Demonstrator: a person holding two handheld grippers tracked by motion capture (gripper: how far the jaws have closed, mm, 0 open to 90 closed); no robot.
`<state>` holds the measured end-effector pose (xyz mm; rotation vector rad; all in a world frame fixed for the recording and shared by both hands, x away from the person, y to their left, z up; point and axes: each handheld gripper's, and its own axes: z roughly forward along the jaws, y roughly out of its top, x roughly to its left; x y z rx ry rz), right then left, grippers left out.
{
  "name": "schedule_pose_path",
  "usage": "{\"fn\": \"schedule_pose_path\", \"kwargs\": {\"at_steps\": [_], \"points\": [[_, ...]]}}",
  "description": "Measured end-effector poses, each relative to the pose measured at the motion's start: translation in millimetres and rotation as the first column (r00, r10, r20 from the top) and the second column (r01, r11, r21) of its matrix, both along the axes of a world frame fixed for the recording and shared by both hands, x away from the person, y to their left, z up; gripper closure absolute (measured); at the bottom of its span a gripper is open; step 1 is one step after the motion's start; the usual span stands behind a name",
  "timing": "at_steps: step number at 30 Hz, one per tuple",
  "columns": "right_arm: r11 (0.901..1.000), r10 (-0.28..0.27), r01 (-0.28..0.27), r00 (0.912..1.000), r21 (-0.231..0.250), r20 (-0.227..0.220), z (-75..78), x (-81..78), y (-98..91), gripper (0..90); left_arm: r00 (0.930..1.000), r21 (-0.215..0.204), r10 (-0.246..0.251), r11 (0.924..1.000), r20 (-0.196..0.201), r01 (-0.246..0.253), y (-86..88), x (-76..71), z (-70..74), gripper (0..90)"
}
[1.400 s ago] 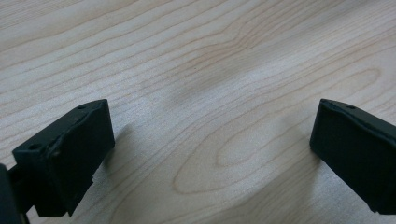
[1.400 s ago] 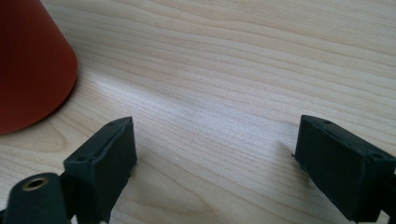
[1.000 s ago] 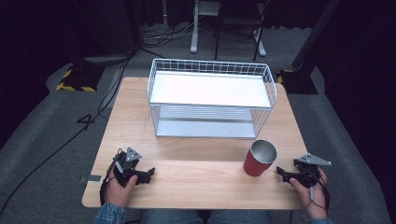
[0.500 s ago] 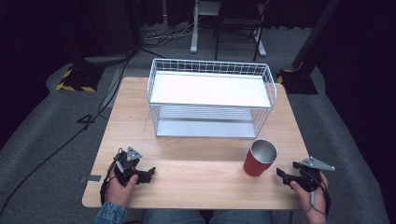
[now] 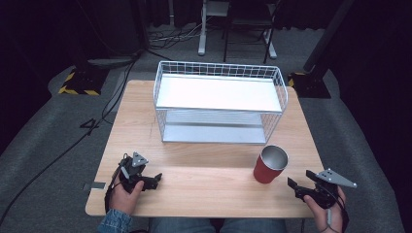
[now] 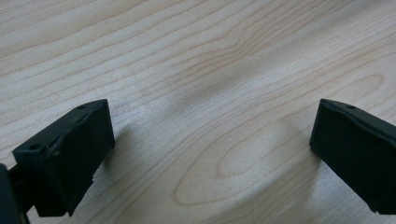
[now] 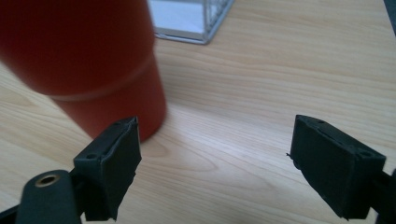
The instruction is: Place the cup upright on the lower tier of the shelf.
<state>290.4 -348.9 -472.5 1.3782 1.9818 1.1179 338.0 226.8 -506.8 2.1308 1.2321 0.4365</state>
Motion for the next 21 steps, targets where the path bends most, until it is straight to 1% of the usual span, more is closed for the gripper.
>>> {"fn": "schedule_pose_path", "kwargs": {"at_steps": [1, 2, 5, 7, 8, 10, 12, 14, 15, 18, 21], "points": [[0.9998, 0.017, -0.017, 0.9997, 0.005, 0.019, 3.4, -3.3, 4.3, 16.8, 1.0, 0.002, -0.001, 1.0, -0.001, 0.001, 0.2, -0.3, 0.1, 0.2], [0.9998, 0.017, -0.017, 0.9997, 0.005, 0.019, 3.4, -3.3, 4.3, 16.8, 1.0, 0.002, -0.001, 1.0, -0.001, 0.001, 0.2, -0.3, 0.1, 0.2], [0.9992, 0.035, -0.036, 0.9987, 0.02, 0.038, 6.7, -7.7, 11.8, 16.8, 1.0, 0.003, -0.001, 1.0, -0.001, 0.001, 0.2, -0.4, 0.2, 0.3], [0.9974, 0.062, -0.064, 0.9971, 0.034, 0.044, 7.8, -11.0, 18.7, 16.3, 1.0, 0.003, -0.001, 1.0, 0.0, 0.001, 0.2, -0.4, 0.1, 0.3], [0.9974, 0.062, -0.064, 0.9971, 0.034, 0.044, 7.8, -11.0, 18.7, 16.3, 1.0, 0.003, -0.001, 1.0, 0.0, 0.001, 0.2, -0.4, 0.1, 0.2], [0.9955, 0.081, -0.083, 0.9958, 0.047, 0.044, 7.6, -13.1, 23.4, 16.3, 1.0, 0.003, -0.001, 1.0, -0.001, 0.001, 0.3, -0.4, 0.2, 0.2], [0.9941, 0.085, -0.089, 0.9947, 0.063, 0.058, 6.6, -14.8, 27.7, 16.2, 1.0, 0.003, -0.002, 1.0, 0.0, 0.002, 0.3, -0.4, 0.2, 0.2], [0.9919, 0.094, -0.098, 0.9938, 0.08, 0.06, 4.9, -15.5, 31.0, 16.0, 1.0, 0.003, -0.002, 1.0, 0.0, 0.002, 0.3, -0.4, 0.2, 0.2], [0.9892, 0.094, -0.101, 0.9935, 0.106, 0.064, 2.5, -15.1, 34.3, 15.9, 1.0, 0.003, -0.002, 1.0, 0.0, 0.002, 0.3, -0.4, 0.2, 0.2], [0.987, 0.1, -0.107, 0.9929, 0.119, 0.065, -0.1, -13.9, 37.8, 15.9, 1.0, 0.003, -0.001, 1.0, -0.001, 0.001, 0.2, -0.4, 0.2, 0.2], [0.9868, 0.1, -0.109, 0.9915, 0.12, 0.084, -4.5, -11.0, 44.1, 15.9, 1.0, 0.003, -0.001, 1.0, 0.0, 0.001, 0.2, -0.4, 0.2, 0.3]]}}
